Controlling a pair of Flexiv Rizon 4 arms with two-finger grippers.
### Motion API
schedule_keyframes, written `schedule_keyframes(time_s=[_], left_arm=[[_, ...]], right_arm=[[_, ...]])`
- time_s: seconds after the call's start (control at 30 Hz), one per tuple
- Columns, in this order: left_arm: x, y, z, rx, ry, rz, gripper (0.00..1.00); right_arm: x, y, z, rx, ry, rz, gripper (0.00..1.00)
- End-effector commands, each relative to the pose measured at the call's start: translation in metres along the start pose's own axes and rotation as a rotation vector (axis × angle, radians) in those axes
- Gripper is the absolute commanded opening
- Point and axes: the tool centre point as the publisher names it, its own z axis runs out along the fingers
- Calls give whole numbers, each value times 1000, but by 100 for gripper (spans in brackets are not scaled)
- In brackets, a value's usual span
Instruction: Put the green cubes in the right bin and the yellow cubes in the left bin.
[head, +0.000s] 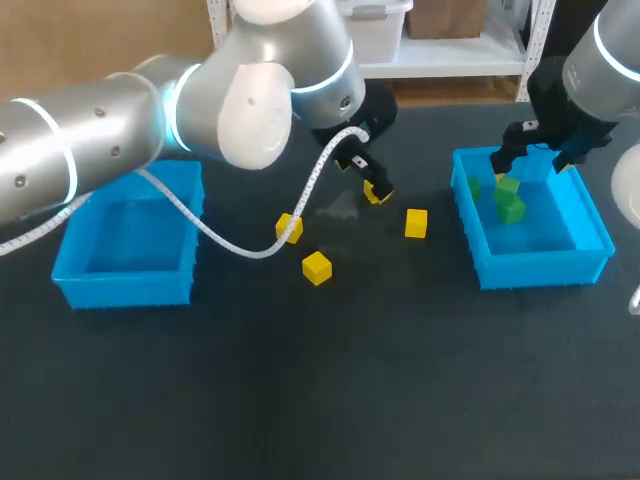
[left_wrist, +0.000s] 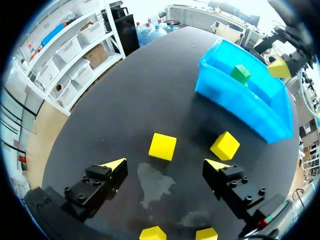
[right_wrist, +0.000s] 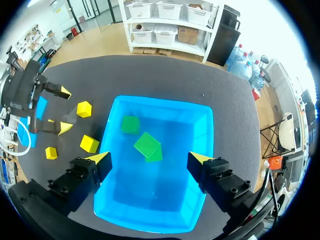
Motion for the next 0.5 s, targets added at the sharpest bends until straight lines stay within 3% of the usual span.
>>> schedule_keyframes(time_s=[0.03, 0.5], left_arm=[[-10, 2, 11, 3, 25, 0, 100], [-12, -10, 35, 6, 57, 26, 100]], right_arm=[[2, 0, -1, 3, -5, 1, 100], [2, 0, -1, 3, -5, 1, 100]])
